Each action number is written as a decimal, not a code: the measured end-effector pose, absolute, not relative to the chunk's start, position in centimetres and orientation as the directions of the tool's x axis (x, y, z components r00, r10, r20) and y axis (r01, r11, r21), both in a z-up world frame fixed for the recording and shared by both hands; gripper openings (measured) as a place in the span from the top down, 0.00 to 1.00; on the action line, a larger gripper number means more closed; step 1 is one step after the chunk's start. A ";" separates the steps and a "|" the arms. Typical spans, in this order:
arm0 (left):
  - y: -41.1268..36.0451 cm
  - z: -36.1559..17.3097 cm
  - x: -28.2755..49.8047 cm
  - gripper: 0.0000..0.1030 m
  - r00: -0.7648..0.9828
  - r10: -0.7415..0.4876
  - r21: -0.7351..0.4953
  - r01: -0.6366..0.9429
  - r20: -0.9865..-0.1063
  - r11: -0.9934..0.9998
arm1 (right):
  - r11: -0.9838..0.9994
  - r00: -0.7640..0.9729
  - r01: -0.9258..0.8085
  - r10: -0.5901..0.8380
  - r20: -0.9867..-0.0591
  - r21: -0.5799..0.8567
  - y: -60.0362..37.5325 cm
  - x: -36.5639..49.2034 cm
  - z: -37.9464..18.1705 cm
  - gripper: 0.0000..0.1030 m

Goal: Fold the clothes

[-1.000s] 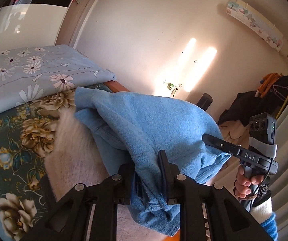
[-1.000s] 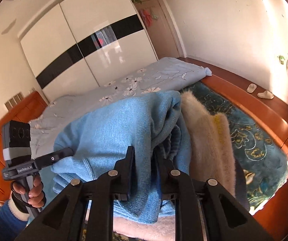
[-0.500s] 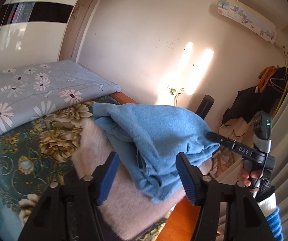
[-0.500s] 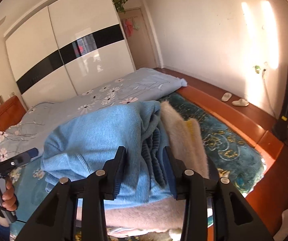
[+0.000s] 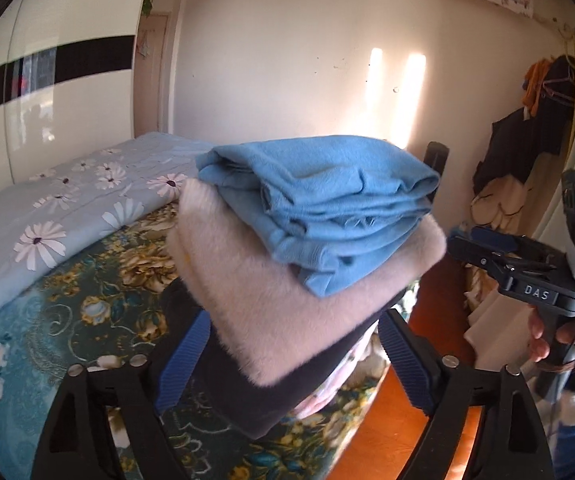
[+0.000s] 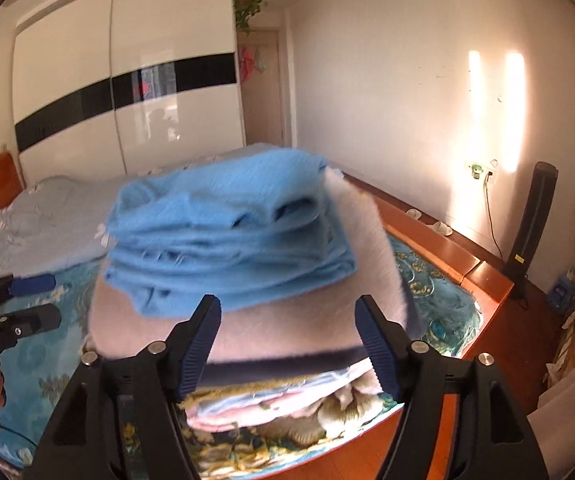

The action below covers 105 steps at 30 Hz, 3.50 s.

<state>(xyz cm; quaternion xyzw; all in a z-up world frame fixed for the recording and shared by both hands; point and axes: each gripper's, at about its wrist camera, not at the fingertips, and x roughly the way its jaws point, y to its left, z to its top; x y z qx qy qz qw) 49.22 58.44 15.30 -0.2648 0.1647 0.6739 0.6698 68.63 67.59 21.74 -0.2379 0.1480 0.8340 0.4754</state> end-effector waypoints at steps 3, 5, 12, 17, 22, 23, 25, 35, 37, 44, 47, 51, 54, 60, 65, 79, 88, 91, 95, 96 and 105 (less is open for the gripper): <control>57.8 13.9 49.0 0.06 0.031 0.802 -0.144 -0.987 -0.596 -0.070 | -0.476 -0.376 -0.879 0.736 -0.563 -0.036 66.5 68.2 20.6 0.28; 57.3 13.1 48.7 0.03 0.025 0.798 -0.157 -0.984 -0.602 -0.087 | -0.487 -0.395 -0.873 0.721 -0.570 -0.012 65.7 68.4 20.0 0.26; 55.8 10.8 49.0 0.00 -0.007 0.795 -0.151 -0.981 -0.607 -0.124 | -0.494 -0.395 -0.869 0.663 -0.636 0.025 63.7 68.0 16.7 0.21; 54.2 8.9 49.4 0.00 -0.044 0.780 -0.144 -0.975 -0.625 -0.171 | -0.484 -0.358 -0.875 0.687 -0.633 -0.031 61.2 67.9 15.5 0.00; 52.5 8.0 49.9 0.00 -0.106 0.767 -0.115 -0.967 -0.633 -0.228 | -0.465 -0.307 -0.879 0.725 -0.616 -0.110 58.6 67.6 15.5 0.00; 52.1 8.0 49.9 0.00 -0.118 0.766 -0.110 -0.965 -0.631 -0.239 | -0.459 -0.298 -0.880 0.735 -0.609 -0.123 58.0 67.5 15.6 0.00; 51.4 8.3 50.1 0.00 -0.131 0.768 -0.101 -0.964 -0.627 -0.246 | -0.452 -0.288 -0.880 0.750 -0.596 -0.143 56.9 67.4 16.1 0.00; 49.0 10.2 50.9 0.00 -0.214 0.750 -0.003 -0.961 -0.626 -0.277 | -0.450 -0.279 -0.865 0.801 -0.530 -0.224 52.9 65.9 18.3 0.00; 48.6 10.4 50.9 0.00 -0.215 0.751 -0.004 -0.961 -0.624 -0.278 | -0.448 -0.280 -0.865 0.806 -0.522 -0.228 52.5 65.8 18.6 0.00; 47.7 11.0 50.7 0.00 -0.217 0.756 -0.008 -0.959 -0.617 -0.282 | -0.443 -0.274 -0.865 0.810 -0.519 -0.234 52.1 65.7 18.8 0.00; 47.6 11.2 50.7 0.00 -0.222 0.757 -0.007 -0.958 -0.615 -0.286 | -0.438 -0.269 -0.868 0.810 -0.522 -0.233 52.1 65.8 18.8 0.00; 47.4 11.4 50.8 0.00 -0.225 0.758 -0.007 -0.957 -0.613 -0.290 | -0.430 -0.264 -0.876 0.806 -0.530 -0.218 52.2 66.2 18.7 0.00; 47.2 11.5 51.0 0.00 -0.229 0.758 0.000 -0.957 -0.611 -0.289 | -0.421 -0.257 -0.883 0.805 -0.535 -0.209 52.3 66.4 18.7 0.00; 46.9 11.8 51.4 0.00 -0.224 0.764 0.000 -0.960 -0.605 -0.281 | -0.415 -0.254 -0.887 0.805 -0.537 -0.203 52.3 66.6 18.7 0.00; 46.8 11.9 51.8 0.00 -0.225 0.766 0.014 -0.962 -0.602 -0.272 | -0.417 -0.253 -0.887 0.799 -0.546 -0.199 52.3 66.7 18.4 0.00; 46.9 11.7 52.2 0.00 -0.231 0.757 0.022 -0.961 -0.611 -0.275 | -0.423 -0.255 -0.887 0.785 -0.565 -0.187 52.6 67.0 17.8 0.00; 47.1 11.7 52.4 0.00 -0.226 0.756 0.028 -0.964 -0.614 -0.266 | -0.426 -0.255 -0.887 0.775 -0.579 -0.180 52.8 67.0 17.6 0.00; 47.1 11.7 52.5 0.00 -0.223 0.758 0.030 -0.965 -0.613 -0.260 | -0.427 -0.254 -0.886 0.773 -0.582 -0.180 52.9 67.0 17.6 0.00; 47.2 11.7 52.6 0.00 -0.219 0.758 0.026 -0.966 -0.614 -0.258 | -0.431 -0.254 -0.884 0.770 -0.586 -0.182 53.1 67.0 17.5 0.00; 47.2 11.7 52.6 0.00 -0.218 0.758 0.024 -0.966 -0.615 -0.258 | -0.431 -0.254 -0.883 0.769 -0.586 -0.183 53.1 66.9 17.5 0.00; 47.4 11.5 52.3 0.00 -0.216 0.754 0.014 -0.964 -0.620 -0.265 | -0.438 -0.257 -0.880 0.764 -0.592 -0.184 53.2 66.8 17.4 0.00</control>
